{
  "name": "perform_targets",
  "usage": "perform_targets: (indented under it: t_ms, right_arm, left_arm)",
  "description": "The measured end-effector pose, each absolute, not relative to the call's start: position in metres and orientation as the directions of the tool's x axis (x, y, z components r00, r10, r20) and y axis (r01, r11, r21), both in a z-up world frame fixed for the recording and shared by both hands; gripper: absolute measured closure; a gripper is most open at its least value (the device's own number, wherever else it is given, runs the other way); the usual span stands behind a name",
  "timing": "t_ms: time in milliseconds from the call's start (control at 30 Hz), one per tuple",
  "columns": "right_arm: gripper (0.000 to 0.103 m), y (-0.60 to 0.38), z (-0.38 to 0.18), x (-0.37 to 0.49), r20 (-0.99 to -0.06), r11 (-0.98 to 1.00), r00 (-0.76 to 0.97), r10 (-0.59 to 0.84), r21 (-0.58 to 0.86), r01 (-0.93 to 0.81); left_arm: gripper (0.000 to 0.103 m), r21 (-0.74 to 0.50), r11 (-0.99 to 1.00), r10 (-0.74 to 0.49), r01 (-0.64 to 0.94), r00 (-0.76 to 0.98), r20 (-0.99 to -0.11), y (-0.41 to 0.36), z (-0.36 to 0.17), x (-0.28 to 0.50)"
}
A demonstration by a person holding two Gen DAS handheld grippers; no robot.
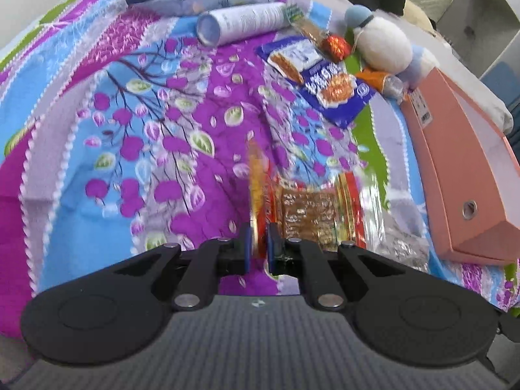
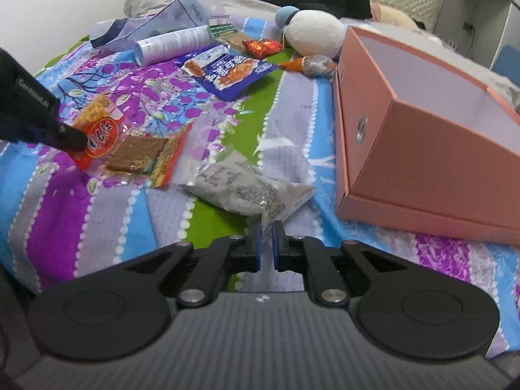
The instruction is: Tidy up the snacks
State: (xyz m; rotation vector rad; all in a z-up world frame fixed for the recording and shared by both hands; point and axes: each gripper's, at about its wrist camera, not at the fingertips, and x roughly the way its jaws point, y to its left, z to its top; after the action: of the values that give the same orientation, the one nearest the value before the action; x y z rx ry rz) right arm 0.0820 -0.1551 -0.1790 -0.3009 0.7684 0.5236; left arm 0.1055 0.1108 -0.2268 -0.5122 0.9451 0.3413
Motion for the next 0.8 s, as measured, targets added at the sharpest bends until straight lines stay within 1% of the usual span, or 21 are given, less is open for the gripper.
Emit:
perform_targets:
  t_ms: [233,433,467,533,600,633,667,700,733,767,800]
  right_arm:
    - [0.091,-0.156,-0.183,0.074,-0.738,0.823,0.567,0.366,-0.028,-0.568]
    - [0.091,-0.159,-0.185,0.073,-0.740,0.828,0.560,0.372,-0.008,-0.561]
    - [0.091,-0.160,-0.186,0.072,-0.738,0.827,0.561,0.376,-0.006,-0.562]
    - [0.091,-0.160,-0.186,0.072,-0.735,0.827,0.562,0.380,-0.002,-0.563]
    - [0.090,-0.161,-0.187,0.072,-0.737,0.825,0.558,0.381,-0.002,-0.566]
    - [0.090,-0.162,-0.187,0.072,-0.737,0.823,0.555,0.385,0.001,-0.568]
    - [0.087,-0.162,-0.186,0.072,-0.737,0.821,0.553,0.390,0.006,-0.571]
    - [0.066,-0.163,-0.186,0.072,-0.736,0.820,0.551,0.393,0.010,-0.572]
    - [0.053,-0.165,-0.186,0.072,-0.735,0.818,0.548,0.400,0.016,-0.576]
    - [0.033,-0.166,-0.185,0.071,-0.728,0.816,0.554,0.404,0.014,-0.577]
    - [0.028,-0.167,-0.185,0.068,-0.714,0.817,0.574,0.401,-0.005,-0.577]
  left_arm:
    - [0.091,-0.229,0.868,0.036,-0.440,0.516,-0.856,0.090,-0.229,0.100]
    - [0.090,-0.255,0.895,-0.044,-0.365,0.496,-0.867,0.086,-0.234,0.095]
    - [0.088,-0.246,0.903,-0.044,-0.352,0.494,-0.868,0.085,-0.234,0.095]
    - [0.080,-0.249,0.913,-0.060,-0.323,0.497,-0.866,0.083,-0.230,0.093]
    - [0.057,-0.253,0.924,-0.081,-0.288,0.497,-0.864,0.080,-0.226,0.092]
    - [0.052,-0.251,0.929,-0.088,-0.270,0.499,-0.862,0.078,-0.224,0.091]
    - [0.047,-0.248,0.934,-0.090,-0.257,0.502,-0.860,0.076,-0.222,0.089]
    - [0.046,-0.246,0.937,-0.094,-0.250,0.498,-0.862,0.074,-0.219,0.088]
    - [0.044,-0.257,0.936,-0.109,-0.239,0.498,-0.860,0.072,-0.214,0.086]
    - [0.039,-0.272,0.936,-0.127,-0.224,0.506,-0.853,0.069,-0.210,0.083]
    - [0.033,-0.274,0.938,-0.132,-0.212,0.513,-0.848,0.066,-0.206,0.082]
